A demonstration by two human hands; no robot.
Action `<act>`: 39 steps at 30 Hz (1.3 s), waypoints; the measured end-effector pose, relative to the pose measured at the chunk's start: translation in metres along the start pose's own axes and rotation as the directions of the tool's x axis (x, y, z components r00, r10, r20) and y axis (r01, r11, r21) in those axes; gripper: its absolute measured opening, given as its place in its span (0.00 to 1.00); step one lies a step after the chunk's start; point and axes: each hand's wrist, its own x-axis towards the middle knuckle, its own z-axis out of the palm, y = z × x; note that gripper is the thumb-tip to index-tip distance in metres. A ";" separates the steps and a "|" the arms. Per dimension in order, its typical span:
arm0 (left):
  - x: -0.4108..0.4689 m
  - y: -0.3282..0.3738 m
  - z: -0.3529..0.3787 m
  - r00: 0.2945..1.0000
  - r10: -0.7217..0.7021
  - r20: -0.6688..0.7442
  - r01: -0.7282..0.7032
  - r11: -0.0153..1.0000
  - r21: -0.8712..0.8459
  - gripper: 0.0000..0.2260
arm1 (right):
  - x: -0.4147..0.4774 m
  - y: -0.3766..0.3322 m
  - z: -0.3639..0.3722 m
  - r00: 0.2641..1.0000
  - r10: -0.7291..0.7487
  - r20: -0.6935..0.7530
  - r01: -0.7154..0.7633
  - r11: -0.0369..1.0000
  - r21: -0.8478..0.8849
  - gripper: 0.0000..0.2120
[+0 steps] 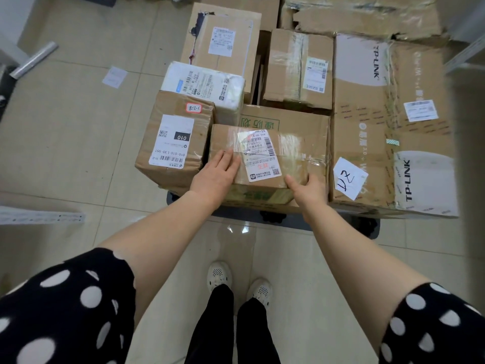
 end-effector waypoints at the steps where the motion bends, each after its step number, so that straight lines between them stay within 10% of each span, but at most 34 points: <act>1: -0.001 -0.001 -0.001 1.000 -0.003 0.008 0.003 0.999 -0.042 0.39 | -0.002 0.000 0.001 1.000 0.012 0.010 -0.012 1.000 0.009 0.31; 6: -0.007 -0.018 -0.006 0.966 -0.208 -0.152 0.163 0.951 -0.262 0.35 | 0.000 -0.002 0.009 0.996 0.077 0.047 -0.082 0.989 0.121 0.32; 12: -0.006 -0.062 -0.004 0.675 -0.738 -0.020 0.650 0.607 -0.457 0.40 | 0.003 0.001 0.022 0.973 0.200 0.117 -0.230 0.901 0.369 0.37; 24: -0.001 -0.077 -0.002 0.707 -0.676 0.207 0.660 0.525 -0.538 0.43 | 0.003 0.013 0.042 0.963 0.269 0.021 -0.235 0.797 0.556 0.39; 39: 0.005 -0.074 -0.004 0.677 -0.697 0.236 0.701 0.511 -0.498 0.43 | 0.017 -0.005 0.038 0.982 0.191 0.012 -0.184 0.924 0.336 0.36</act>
